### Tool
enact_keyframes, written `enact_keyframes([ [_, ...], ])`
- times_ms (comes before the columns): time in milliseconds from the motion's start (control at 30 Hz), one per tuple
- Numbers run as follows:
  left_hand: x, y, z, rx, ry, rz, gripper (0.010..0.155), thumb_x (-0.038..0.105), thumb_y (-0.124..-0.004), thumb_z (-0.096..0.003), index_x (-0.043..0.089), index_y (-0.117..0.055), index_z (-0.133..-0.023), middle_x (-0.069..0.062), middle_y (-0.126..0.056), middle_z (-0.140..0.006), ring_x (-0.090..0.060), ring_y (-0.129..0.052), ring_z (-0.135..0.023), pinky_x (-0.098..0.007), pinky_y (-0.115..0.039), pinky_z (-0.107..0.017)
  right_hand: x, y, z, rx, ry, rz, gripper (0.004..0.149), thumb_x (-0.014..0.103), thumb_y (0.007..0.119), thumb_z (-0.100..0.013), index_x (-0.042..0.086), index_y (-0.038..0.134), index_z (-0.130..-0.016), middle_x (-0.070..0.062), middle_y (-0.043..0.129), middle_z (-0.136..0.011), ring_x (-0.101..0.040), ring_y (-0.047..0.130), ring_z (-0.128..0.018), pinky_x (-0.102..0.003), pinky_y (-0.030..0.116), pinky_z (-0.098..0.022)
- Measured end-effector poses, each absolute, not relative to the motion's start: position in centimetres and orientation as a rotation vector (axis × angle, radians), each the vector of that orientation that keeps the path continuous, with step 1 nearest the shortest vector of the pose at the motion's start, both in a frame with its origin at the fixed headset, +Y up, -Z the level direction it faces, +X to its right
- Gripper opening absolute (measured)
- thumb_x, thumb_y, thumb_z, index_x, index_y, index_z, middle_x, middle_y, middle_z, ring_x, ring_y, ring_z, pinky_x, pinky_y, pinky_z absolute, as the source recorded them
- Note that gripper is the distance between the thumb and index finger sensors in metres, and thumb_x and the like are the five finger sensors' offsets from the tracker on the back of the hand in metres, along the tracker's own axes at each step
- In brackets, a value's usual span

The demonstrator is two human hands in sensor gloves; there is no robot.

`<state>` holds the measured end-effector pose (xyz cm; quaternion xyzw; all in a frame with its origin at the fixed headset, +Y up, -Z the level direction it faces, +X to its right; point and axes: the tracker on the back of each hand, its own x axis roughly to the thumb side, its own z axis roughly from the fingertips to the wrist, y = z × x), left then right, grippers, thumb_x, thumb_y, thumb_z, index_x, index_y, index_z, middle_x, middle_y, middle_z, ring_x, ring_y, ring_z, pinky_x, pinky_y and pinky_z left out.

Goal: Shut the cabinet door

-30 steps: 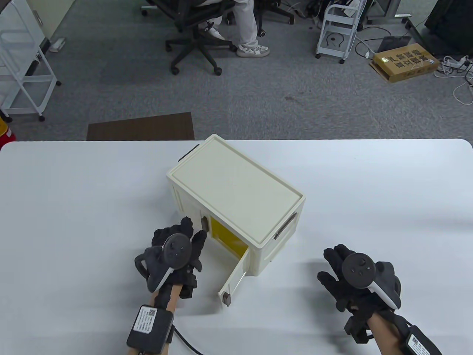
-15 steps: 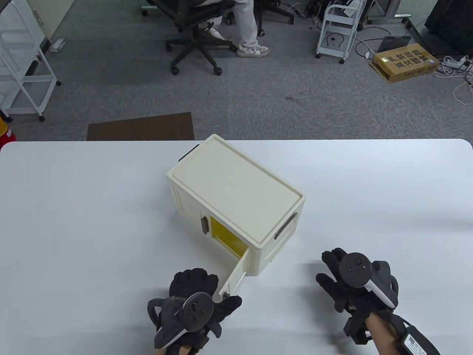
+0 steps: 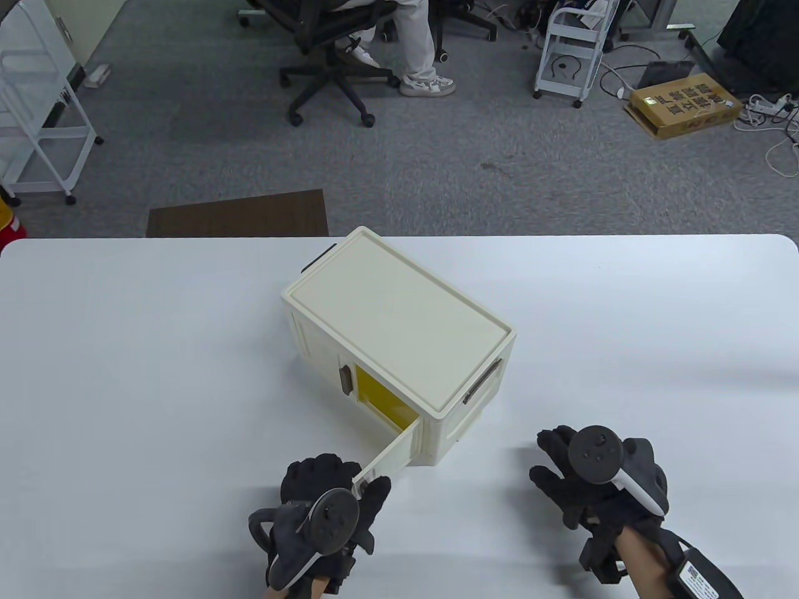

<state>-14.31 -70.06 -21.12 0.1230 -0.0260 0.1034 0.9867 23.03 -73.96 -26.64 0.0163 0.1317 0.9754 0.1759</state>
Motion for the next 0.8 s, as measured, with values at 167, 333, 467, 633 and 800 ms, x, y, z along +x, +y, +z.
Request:
enact_keyframes([
  [167,-13.8,-69.9,-21.5,0.233,0.044,0.110,0.069,0.075,-0.067,-0.0385,0.020,-0.098,-0.067,-0.005,-0.099,-0.062,-0.029,-0.103,-0.058,-0.055,-0.076,-0.060,22.8,-73.8,-26.6,0.058,0.369,2.774,0.081,0.065,0.064,-0.035,0.030,0.047,-0.105,0.000,0.044,-0.114,-0.032,0.050,-0.107,-0.061,0.042,-0.076],
  [333,-13.9,-70.1,-21.9,0.237,0.092,0.081,0.078,0.076,-0.065,-0.0384,0.012,-0.098,-0.067,-0.002,-0.102,-0.046,-0.024,-0.107,-0.042,-0.052,-0.080,-0.054,22.8,-73.7,-26.5,0.049,0.346,2.795,0.081,0.064,0.064,-0.035,0.029,0.048,-0.105,0.000,0.046,-0.114,-0.032,0.052,-0.106,-0.061,0.042,-0.076],
  [467,-13.5,-70.0,-21.9,0.242,0.113,0.040,0.078,0.076,-0.064,-0.0393,0.011,-0.100,-0.062,0.000,-0.104,-0.040,-0.022,-0.109,-0.036,-0.050,-0.082,-0.052,22.7,-73.5,-26.4,0.053,0.319,2.823,0.080,0.065,0.064,-0.035,0.029,0.049,-0.105,0.000,0.047,-0.114,-0.032,0.053,-0.106,-0.061,0.042,-0.076],
  [633,-13.3,-69.9,-22.3,0.176,0.155,0.019,0.081,0.077,-0.061,-0.0399,0.010,-0.102,-0.056,0.002,-0.106,-0.033,-0.019,-0.112,-0.028,-0.046,-0.085,-0.049,22.5,-73.6,-26.3,0.070,0.343,2.832,0.080,0.065,0.064,-0.035,0.029,0.049,-0.105,0.000,0.049,-0.113,-0.032,0.055,-0.105,-0.061,0.043,-0.076],
  [800,-13.2,-69.9,-22.8,0.141,0.195,0.031,0.080,0.076,-0.060,-0.0407,0.010,-0.103,-0.051,0.004,-0.107,-0.028,-0.017,-0.113,-0.023,-0.044,-0.086,-0.048,22.4,-73.5,-26.3,0.069,0.361,2.839,0.080,0.064,0.064,-0.035,0.028,0.050,-0.105,-0.001,0.051,-0.113,-0.032,0.057,-0.104,-0.060,0.045,-0.076],
])
